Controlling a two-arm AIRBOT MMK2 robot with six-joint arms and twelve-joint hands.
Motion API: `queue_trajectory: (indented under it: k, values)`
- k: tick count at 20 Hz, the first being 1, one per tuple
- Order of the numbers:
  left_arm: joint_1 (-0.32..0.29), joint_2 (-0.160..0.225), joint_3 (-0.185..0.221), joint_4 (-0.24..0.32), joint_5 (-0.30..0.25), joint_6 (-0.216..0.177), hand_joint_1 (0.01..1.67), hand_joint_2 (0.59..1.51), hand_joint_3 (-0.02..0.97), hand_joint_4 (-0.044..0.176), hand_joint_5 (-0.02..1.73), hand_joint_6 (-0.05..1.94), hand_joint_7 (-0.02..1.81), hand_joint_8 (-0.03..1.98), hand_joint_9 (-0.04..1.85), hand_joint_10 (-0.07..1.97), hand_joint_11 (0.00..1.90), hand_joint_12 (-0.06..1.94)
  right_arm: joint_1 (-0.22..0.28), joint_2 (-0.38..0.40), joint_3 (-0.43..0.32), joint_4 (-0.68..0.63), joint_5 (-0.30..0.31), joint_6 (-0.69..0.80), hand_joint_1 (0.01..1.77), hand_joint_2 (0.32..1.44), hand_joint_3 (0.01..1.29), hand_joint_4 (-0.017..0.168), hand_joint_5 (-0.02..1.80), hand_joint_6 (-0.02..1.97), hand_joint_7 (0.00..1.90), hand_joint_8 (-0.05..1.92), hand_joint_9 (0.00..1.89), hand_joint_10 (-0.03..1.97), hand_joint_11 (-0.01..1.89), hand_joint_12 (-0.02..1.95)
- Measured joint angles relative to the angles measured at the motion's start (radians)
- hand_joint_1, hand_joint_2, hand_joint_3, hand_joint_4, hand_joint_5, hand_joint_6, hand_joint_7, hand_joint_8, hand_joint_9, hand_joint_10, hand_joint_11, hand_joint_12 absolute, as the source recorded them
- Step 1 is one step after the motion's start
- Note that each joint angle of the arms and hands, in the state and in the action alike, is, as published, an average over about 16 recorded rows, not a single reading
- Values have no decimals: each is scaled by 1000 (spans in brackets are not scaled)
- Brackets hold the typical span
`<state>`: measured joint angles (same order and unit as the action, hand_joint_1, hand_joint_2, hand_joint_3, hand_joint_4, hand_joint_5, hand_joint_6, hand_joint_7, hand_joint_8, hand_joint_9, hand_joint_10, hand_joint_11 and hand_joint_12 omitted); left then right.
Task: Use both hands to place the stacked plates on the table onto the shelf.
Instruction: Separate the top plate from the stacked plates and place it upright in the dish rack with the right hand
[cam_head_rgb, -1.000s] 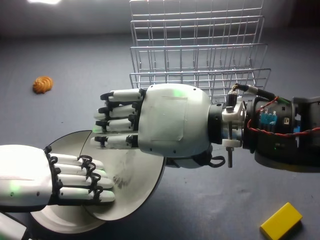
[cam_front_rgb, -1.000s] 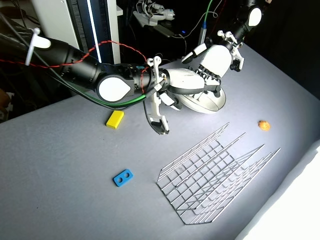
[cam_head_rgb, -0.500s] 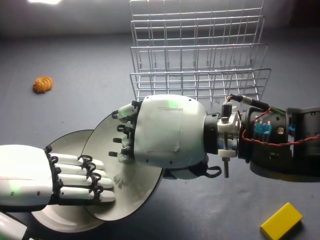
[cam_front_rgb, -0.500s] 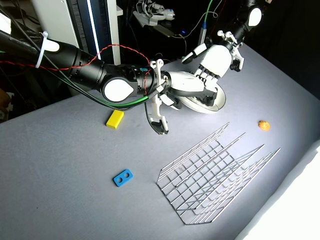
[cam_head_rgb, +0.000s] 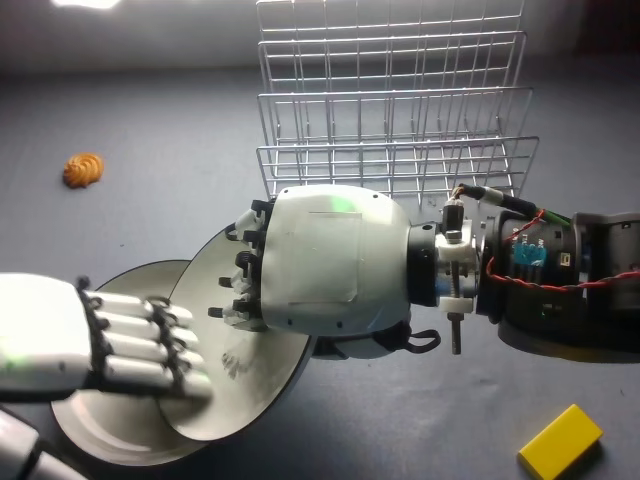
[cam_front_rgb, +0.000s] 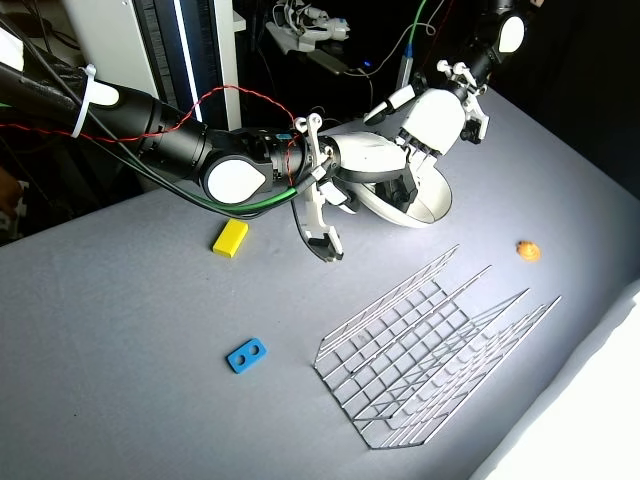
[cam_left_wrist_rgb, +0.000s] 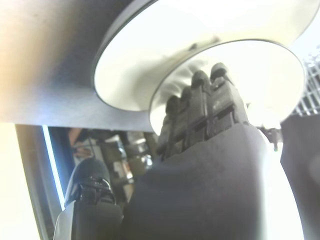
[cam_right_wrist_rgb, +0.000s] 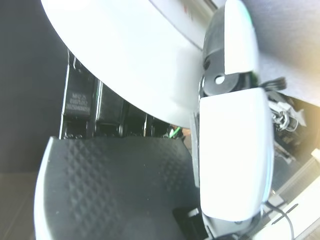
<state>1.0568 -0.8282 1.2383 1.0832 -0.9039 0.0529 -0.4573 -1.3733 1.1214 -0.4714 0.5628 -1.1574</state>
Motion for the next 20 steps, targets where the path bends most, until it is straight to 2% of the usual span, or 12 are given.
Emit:
queue_trajectory:
  k: [4,10,16,20]
  values:
    - [-9,31,21,-51,-2,3,23,1174,8,0,112,11,103,8,86,9,27,-6,6,11,-13,2,2,2,1135,945,12,12,930,602,1049,498,1242,-6,871,900]
    - [-29,93,52,-130,30,7,23,1181,9,0,124,15,116,17,89,9,30,-4,28,49,-55,10,-2,9,1149,947,12,19,944,750,1062,639,1257,-5,860,905]
    - [-41,137,79,-161,61,11,24,1182,9,3,126,10,109,17,87,9,32,0,60,116,-117,18,0,29,1166,955,12,21,966,864,1090,722,1248,-5,855,921]
    - [-45,153,94,-172,72,13,24,1180,9,3,121,9,106,17,88,9,34,3,88,175,-157,22,10,64,1178,960,12,23,985,913,1112,748,1249,-5,850,947]
